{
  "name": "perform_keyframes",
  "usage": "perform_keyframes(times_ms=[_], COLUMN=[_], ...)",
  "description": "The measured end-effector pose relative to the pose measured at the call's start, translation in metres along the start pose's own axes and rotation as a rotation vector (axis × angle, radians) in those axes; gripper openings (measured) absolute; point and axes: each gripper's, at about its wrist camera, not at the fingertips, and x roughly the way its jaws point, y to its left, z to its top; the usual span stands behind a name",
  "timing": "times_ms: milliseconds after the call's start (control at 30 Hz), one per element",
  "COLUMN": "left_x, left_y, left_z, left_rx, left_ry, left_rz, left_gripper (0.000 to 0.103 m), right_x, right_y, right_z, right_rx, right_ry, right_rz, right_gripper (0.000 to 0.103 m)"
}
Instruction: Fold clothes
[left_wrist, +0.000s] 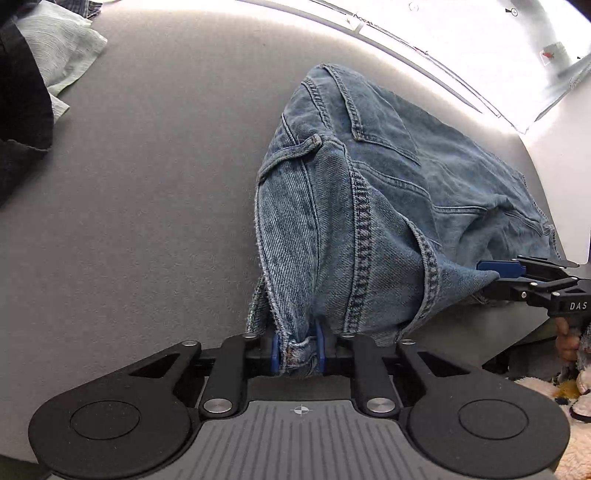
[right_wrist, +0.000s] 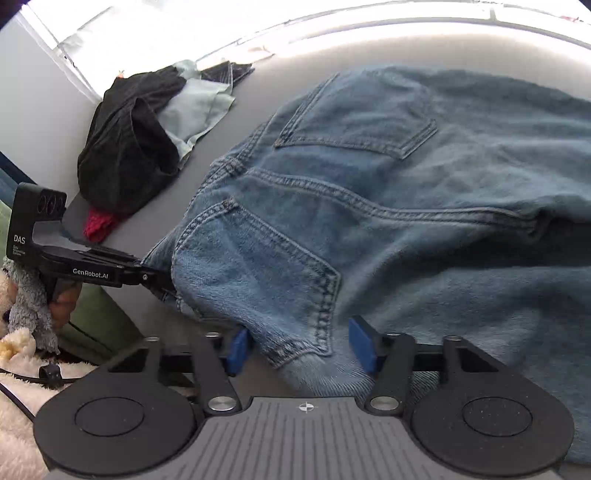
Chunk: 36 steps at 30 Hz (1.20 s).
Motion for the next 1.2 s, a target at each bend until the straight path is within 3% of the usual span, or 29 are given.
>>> perform_keyframes(times_ms=[67,133,300,367,433,567,700,867,900,1000,1033,1133,1200], left_x=[-0.009,-0.024,-0.033,-0.03,-0.024,-0.013,0.016,0.059,0.064,0.074,0.072,0.056,0.045], left_y=[-0.008,-0.007,-0.001,-0.005,-0.012,-0.02,-0.024,-0.019,-0.02,-0.031,-0.035,-0.054,-0.077], left_z=[0.004,0.007,0.014,0.018,0.027,0.047,0.079,0.115,0.12,0.13,0.131,0.13,0.129], left_rx=[-0.01,-0.037,-0.155,-0.167,-0.185,-0.26,-0.398,-0.504,-0.507,-0.49,-0.481,-0.424,-0.345], left_ry=[-0.037,-0.082,-0.148,-0.158,-0.178,-0.235,-0.288,-0.249,-0.241,-0.237,-0.247,-0.28,-0.286], left_rz=[0.01,0.035,0.066,0.09,0.11,0.113,0.152,0.132,0.134,0.141,0.132,0.069,-0.026], left_gripper=[0.037,0.046,0.048,0.049,0.053,0.064,0.079,0.084,0.083,0.04,0.03,0.024,0.024], right_x=[-0.009,-0.023,-0.046,-0.045,-0.029,-0.03,-0.028,-0.025,-0.026,-0.035,-0.037,-0.053,-0.062], right_y=[-0.018,-0.041,-0.09,-0.102,-0.121,-0.131,-0.149,-0.169,-0.173,-0.177,-0.176,-0.174,-0.174], right_z=[-0.003,-0.011,-0.033,-0.034,-0.032,-0.026,-0.017,0.0,0.002,0.007,0.01,0.02,0.028], right_rx=[0.06,0.183,0.353,0.353,0.375,0.313,0.316,0.358,0.377,0.393,0.387,0.398,0.416], right_ry=[-0.029,-0.086,-0.16,-0.13,-0.025,0.025,0.049,0.076,0.083,0.062,0.051,-0.018,-0.072], right_rz=[-0.027,-0.081,-0.142,-0.222,-0.29,-0.244,-0.168,-0.095,-0.081,-0.068,-0.079,-0.126,-0.153], right_gripper=[0.069,0.069,0.069,0.069,0.069,0.074,0.076,0.076,0.076,0.076,0.076,0.076,0.076])
